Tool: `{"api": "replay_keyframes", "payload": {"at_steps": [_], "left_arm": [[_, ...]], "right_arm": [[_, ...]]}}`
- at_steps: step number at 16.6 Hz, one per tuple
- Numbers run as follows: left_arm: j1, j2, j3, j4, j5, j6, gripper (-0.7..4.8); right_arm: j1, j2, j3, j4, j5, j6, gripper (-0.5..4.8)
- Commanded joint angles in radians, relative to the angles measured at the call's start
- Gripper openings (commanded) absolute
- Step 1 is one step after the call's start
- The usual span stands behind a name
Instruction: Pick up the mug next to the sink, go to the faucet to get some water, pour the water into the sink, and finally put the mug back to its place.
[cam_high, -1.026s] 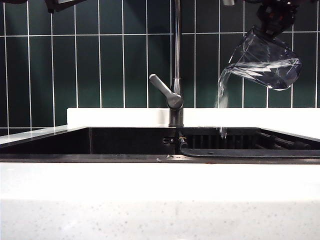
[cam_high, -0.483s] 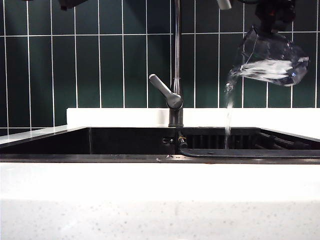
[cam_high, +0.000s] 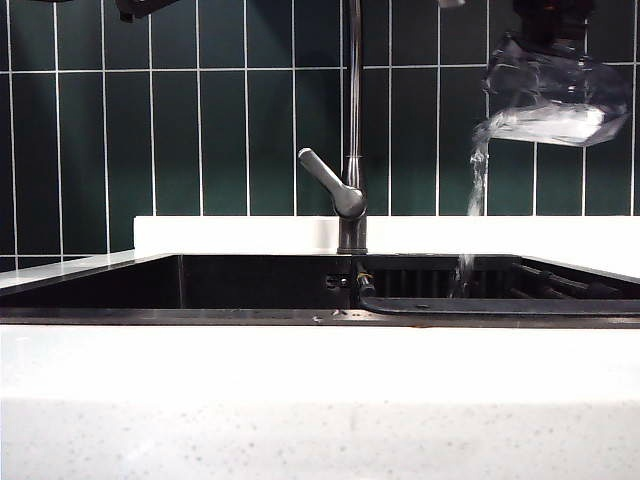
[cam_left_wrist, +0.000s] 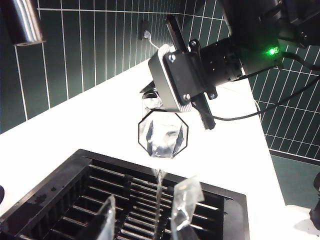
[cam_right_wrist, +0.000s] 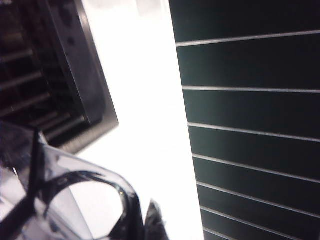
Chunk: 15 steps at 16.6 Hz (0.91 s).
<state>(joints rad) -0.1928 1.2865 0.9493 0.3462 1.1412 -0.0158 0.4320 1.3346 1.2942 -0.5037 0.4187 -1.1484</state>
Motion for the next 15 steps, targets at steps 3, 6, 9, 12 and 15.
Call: {"api": "replay_keyframes", "payload": {"at_steps": [3,6,9,12,15], "left_arm": [[0.0,-0.001,0.0,0.007,-0.004,0.008,1.47],[0.0,-0.001,0.0,0.007,-0.004,0.008,1.47],[0.0,-0.001,0.0,0.007,-0.004,0.008,1.47],[0.0,-0.001,0.0,0.007,-0.003,0.003,1.47],[0.0,-0.001,0.0,0.007,-0.003,0.0,1.47]], "right_arm": [[0.023,-0.007,0.013,-0.033,0.042,-0.07,-0.05],[0.045,-0.007,0.013,-0.05,0.082,-0.1,-0.05],[0.092,-0.005,0.013,-0.052,0.172,-0.159,-0.05],[0.129,-0.005,0.013,-0.036,0.24,-0.2,-0.05],[0.143,-0.005,0.014,0.0,0.296,-0.255,-0.05]]}}
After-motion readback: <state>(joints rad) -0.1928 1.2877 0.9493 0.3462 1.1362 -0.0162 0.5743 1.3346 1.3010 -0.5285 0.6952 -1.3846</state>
